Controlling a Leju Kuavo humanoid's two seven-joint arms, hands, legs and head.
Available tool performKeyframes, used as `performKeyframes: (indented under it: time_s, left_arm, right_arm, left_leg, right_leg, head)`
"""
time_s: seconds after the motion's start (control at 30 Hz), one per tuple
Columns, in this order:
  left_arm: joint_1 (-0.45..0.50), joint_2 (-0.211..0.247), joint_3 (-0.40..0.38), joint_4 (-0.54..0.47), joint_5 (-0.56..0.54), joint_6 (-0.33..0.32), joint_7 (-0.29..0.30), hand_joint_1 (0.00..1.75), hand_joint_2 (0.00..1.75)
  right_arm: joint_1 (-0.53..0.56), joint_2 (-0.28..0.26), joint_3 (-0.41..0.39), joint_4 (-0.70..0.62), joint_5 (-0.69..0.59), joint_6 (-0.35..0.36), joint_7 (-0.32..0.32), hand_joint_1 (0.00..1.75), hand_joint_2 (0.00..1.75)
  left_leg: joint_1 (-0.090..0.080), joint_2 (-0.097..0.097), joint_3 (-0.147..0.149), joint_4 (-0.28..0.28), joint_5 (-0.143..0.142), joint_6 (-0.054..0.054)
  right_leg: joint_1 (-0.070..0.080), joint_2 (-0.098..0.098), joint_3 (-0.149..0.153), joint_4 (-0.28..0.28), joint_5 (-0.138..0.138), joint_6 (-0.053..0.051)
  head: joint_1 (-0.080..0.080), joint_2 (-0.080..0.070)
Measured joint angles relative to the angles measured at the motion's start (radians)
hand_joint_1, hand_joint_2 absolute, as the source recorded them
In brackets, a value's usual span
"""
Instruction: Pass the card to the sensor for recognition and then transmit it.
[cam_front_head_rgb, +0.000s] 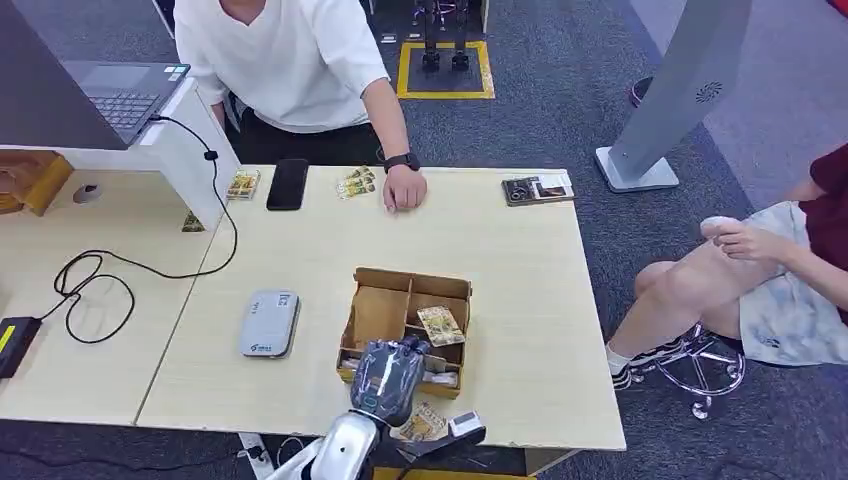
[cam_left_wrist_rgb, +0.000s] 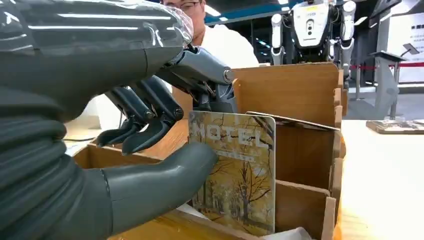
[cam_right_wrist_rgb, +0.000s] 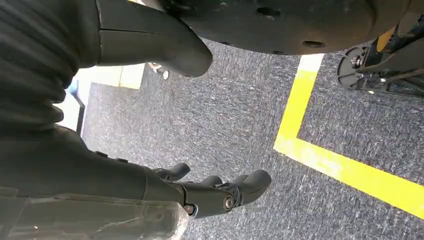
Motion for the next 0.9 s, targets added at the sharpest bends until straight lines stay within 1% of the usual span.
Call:
performKeyframes:
  time_s: [0.23, 0.37, 0.43, 0.5, 0.6, 0.8, 0.9]
  left_arm:
    - [0.01, 0.006, 0.0, -0.007, 0.031, 0.075, -0.026, 1.75, 1.75]
    - [0.014, 0.008, 0.006, -0.031, 0.051, 0.131, -0.049, 1.75, 1.75]
    - [0.015, 0.01, 0.013, -0.041, 0.055, 0.144, -0.057, 1.75, 1.75]
    - [0.019, 0.012, 0.016, -0.055, 0.066, 0.156, -0.069, 1.75, 1.75]
    - [0.024, 0.012, 0.022, -0.082, 0.089, 0.195, -0.098, 1.75, 1.75]
    - [0.031, 0.012, 0.038, -0.104, 0.123, 0.234, -0.134, 1.75, 1.75]
    - [0.032, 0.012, 0.05, -0.114, 0.164, 0.269, -0.162, 1.75, 1.75]
  right_arm:
    - [0.0, 0.0, 0.001, 0.0, 0.0, -0.001, 0.003, 0.0, 1.75]
    - [-0.001, 0.0, 0.002, 0.0, 0.0, -0.001, 0.008, 0.0, 1.75]
    - [-0.001, 0.0, 0.005, 0.0, 0.0, -0.001, 0.01, 0.0, 1.75]
    - [-0.001, 0.0, 0.008, 0.0, 0.0, -0.001, 0.01, 0.0, 1.75]
    - [-0.001, 0.0, 0.011, 0.0, 0.0, -0.002, 0.01, 0.0, 1.75]
    - [-0.002, 0.0, 0.016, 0.0, 0.0, -0.003, 0.01, 0.0, 1.75]
    - [-0.002, 0.0, 0.018, 0.0, 0.0, -0.004, 0.01, 0.0, 1.75]
  left_leg:
    - [0.0, 0.0, 0.0, 0.0, 0.0, 0.0]
    - [0.0, 0.0, 0.0, 0.0, 0.0, 0.0]
    - [0.0, 0.0, 0.0, 0.0, 0.0, 0.0]
    - [0.0, 0.0, 0.0, 0.0, 0.0, 0.0]
    - [0.0, 0.0, 0.0, 0.0, 0.0, 0.0]
    - [0.0, 0.0, 0.0, 0.0, 0.0, 0.0]
    - [0.0, 0.0, 0.0, 0.0, 0.0, 0.0]
  right_leg:
    - [0.0, 0.0, 0.0, 0.0, 0.0, 0.0]
    - [0.0, 0.0, 0.0, 0.0, 0.0, 0.0]
    - [0.0, 0.0, 0.0, 0.0, 0.0, 0.0]
    - [0.0, 0.0, 0.0, 0.0, 0.0, 0.0]
    - [0.0, 0.0, 0.0, 0.0, 0.0, 0.0]
    - [0.0, 0.0, 0.0, 0.0, 0.0, 0.0]
    - [0.0, 0.0, 0.0, 0.0, 0.0, 0.0]
  head:
    - [0.0, 0.0]
    - [0.0, 0.0]
    - [0.0, 0.0]
    - [0.0, 0.0]
    - [0.0, 0.0]
    - [0.0, 0.0]
    - [0.0, 0.0]
